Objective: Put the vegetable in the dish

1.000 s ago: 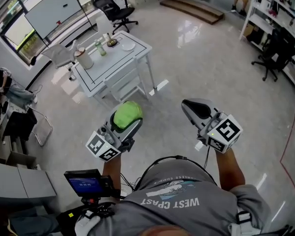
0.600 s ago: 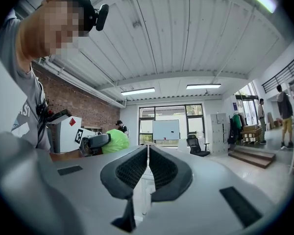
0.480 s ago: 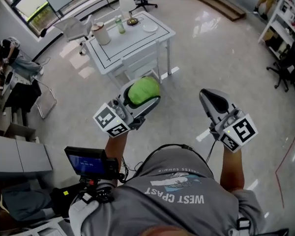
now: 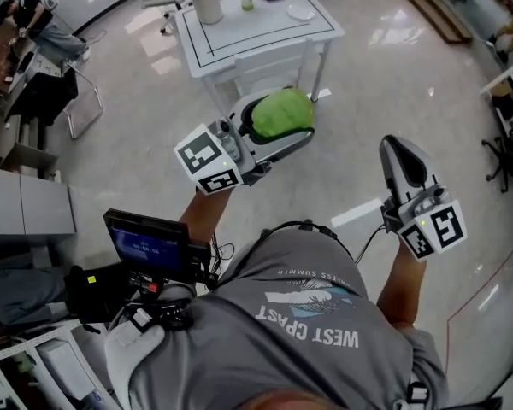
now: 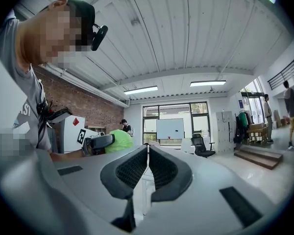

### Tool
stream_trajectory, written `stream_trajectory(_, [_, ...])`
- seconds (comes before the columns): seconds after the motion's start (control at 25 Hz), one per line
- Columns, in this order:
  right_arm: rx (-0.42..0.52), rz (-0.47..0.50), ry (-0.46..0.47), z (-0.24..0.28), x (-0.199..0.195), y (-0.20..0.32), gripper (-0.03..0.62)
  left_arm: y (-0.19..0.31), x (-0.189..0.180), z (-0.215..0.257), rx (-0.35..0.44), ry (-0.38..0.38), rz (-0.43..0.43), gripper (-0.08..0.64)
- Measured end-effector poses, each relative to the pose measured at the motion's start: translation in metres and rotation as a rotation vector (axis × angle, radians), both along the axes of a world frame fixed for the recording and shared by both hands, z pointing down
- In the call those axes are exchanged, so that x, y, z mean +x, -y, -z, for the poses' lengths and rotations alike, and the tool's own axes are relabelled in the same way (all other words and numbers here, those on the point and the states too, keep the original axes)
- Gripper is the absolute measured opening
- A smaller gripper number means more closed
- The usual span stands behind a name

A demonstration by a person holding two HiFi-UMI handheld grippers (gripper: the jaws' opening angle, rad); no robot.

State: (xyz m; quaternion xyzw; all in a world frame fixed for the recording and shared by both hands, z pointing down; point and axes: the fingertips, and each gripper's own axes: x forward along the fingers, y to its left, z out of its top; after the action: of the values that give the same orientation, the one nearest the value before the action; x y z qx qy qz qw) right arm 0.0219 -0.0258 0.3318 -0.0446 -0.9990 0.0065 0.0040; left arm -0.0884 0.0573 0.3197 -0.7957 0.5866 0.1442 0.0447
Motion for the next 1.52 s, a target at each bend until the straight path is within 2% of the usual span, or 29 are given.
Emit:
stream_trajectory(0.24, [0.017,0.032,-0.001,0.006,-0.009,0.007,0.008,0.006,-0.006,0.005,0.005,0.001,0.023,0.321])
stream_trajectory(0.56, [0.023,0.055,-0.008,0.005,-0.008,0.06,0.008,0.05,-0.004,0.004,-0.007,0.01,0.066,0.321])
stream_trajectory(0.72, [0.004,0.033,-0.015,-0.001,-0.007,0.084,0.008,0.074,-0.008,-0.003,-0.033,0.01,0.05,0.319])
stream_trajectory(1.16, [0.021,-0.076,-0.01,0.007,-0.051,0.105,0.008,0.095,-0.064,0.002,-0.026,0.013,-0.031,0.319])
stream_trajectory(1.52, [0.023,-0.092,-0.029,0.0,-0.111,0.085,0.008,0.079,-0.122,-0.003,-0.012,-0.009,-0.053,0.319])
